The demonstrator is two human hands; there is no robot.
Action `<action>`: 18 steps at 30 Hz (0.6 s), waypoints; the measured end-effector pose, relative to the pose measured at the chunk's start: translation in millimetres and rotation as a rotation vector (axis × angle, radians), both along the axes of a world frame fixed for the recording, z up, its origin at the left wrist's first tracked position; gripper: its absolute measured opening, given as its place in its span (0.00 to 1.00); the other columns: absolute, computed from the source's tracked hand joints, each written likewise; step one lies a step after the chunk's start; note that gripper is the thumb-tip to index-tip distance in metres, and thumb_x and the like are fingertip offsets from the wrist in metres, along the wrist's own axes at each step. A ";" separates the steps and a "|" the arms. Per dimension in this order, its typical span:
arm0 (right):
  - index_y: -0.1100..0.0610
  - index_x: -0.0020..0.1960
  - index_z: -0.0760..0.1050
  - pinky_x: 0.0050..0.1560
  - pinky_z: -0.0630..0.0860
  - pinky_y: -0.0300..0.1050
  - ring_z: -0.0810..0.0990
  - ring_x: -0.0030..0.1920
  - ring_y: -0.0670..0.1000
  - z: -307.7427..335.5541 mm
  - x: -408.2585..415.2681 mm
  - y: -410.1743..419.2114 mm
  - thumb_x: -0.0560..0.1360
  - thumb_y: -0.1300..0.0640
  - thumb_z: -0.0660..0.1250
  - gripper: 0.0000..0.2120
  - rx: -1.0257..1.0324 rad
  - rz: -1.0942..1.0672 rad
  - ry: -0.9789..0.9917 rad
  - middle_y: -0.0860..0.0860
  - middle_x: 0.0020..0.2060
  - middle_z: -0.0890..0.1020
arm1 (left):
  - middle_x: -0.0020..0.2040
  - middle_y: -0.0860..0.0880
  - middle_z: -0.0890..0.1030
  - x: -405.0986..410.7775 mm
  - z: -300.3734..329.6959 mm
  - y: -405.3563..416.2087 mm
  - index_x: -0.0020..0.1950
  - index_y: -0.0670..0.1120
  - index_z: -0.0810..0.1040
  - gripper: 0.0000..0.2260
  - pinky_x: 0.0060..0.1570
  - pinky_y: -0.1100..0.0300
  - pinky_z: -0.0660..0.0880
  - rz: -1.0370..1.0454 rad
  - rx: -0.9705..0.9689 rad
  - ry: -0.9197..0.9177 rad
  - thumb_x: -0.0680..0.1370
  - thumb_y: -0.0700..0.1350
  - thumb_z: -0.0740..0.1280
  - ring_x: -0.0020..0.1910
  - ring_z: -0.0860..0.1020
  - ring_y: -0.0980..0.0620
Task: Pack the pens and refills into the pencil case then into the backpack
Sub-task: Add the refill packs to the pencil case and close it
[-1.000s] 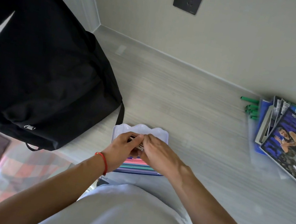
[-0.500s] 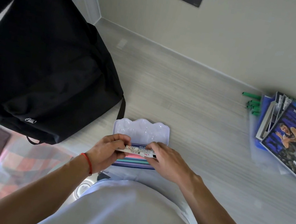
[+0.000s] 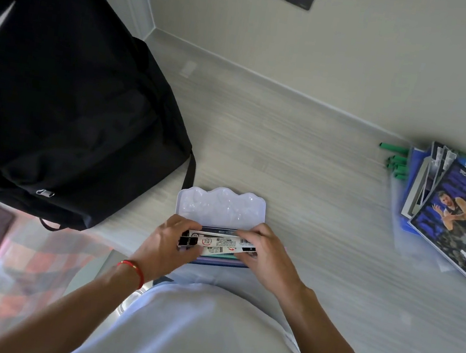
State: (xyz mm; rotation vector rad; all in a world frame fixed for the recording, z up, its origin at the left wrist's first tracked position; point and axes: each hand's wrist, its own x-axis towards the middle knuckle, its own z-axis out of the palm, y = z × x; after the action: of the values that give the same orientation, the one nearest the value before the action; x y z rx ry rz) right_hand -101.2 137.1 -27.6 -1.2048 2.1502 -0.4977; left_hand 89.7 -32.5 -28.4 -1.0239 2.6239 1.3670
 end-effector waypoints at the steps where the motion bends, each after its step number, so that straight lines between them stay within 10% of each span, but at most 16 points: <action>1: 0.47 0.66 0.78 0.52 0.75 0.36 0.79 0.51 0.45 -0.4 1.6 1.1 0.74 0.54 0.74 0.20 -0.010 -0.002 0.010 0.47 0.54 0.75 | 0.54 0.52 0.78 2.1 -1.0 1.5 0.59 0.50 0.79 0.16 0.54 0.64 0.73 -0.035 -0.054 -0.001 0.72 0.48 0.75 0.51 0.76 0.54; 15: 0.51 0.68 0.73 0.48 0.57 0.31 0.78 0.55 0.48 -16.2 22.8 14.4 0.70 0.52 0.74 0.27 -0.025 -0.070 0.107 0.49 0.59 0.73 | 0.60 0.49 0.74 4.9 4.2 6.9 0.62 0.49 0.77 0.22 0.44 0.52 0.81 -0.251 -0.352 -0.084 0.70 0.47 0.75 0.57 0.73 0.48; 18: 0.51 0.66 0.73 0.52 0.68 0.37 0.79 0.55 0.49 -18.7 22.2 15.6 0.71 0.51 0.72 0.24 -0.039 -0.100 0.096 0.48 0.60 0.72 | 0.59 0.46 0.74 5.4 4.2 5.8 0.60 0.46 0.79 0.19 0.49 0.51 0.80 -0.237 -0.309 -0.068 0.71 0.42 0.75 0.57 0.73 0.46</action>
State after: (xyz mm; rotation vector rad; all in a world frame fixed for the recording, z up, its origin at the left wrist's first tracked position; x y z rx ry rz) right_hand -79.0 152.7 -46.3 -1.1680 2.3011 -0.5364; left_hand 95.1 -26.7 -24.2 -0.7301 2.8496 0.8844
